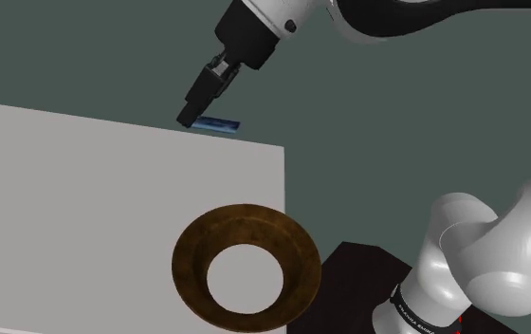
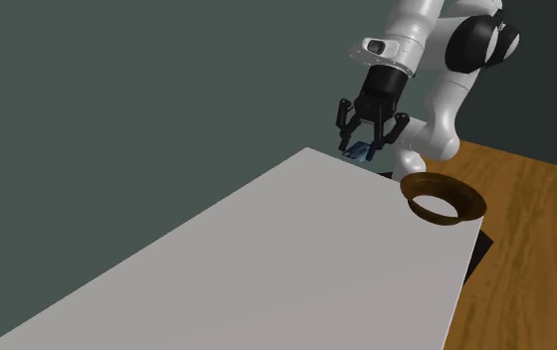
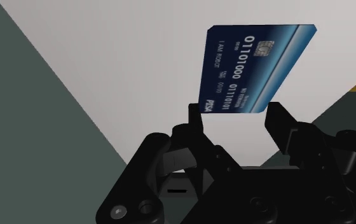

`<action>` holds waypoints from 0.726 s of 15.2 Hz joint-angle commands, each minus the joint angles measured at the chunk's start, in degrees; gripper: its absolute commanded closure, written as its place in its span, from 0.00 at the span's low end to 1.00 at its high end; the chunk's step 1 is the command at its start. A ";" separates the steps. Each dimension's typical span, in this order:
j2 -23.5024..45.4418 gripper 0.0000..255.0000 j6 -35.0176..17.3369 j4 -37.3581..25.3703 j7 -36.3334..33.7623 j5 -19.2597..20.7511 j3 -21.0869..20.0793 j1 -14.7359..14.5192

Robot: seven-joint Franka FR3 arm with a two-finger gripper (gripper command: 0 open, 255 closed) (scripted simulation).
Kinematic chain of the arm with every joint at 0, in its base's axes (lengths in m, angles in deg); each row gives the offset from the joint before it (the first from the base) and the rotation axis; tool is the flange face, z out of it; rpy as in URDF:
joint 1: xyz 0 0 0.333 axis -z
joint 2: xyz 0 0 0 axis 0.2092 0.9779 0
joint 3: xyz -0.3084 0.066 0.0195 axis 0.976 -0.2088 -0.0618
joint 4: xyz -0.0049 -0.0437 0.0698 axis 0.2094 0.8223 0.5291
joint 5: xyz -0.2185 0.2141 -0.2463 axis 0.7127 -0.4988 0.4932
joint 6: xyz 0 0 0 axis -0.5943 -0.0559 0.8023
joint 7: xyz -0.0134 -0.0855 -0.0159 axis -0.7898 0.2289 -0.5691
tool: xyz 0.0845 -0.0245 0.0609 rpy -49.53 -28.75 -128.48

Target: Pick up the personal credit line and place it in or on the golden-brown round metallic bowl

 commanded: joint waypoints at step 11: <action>-13.56 1.00 5.84 5.64 -14.93 -1.41 -11.56 -3.87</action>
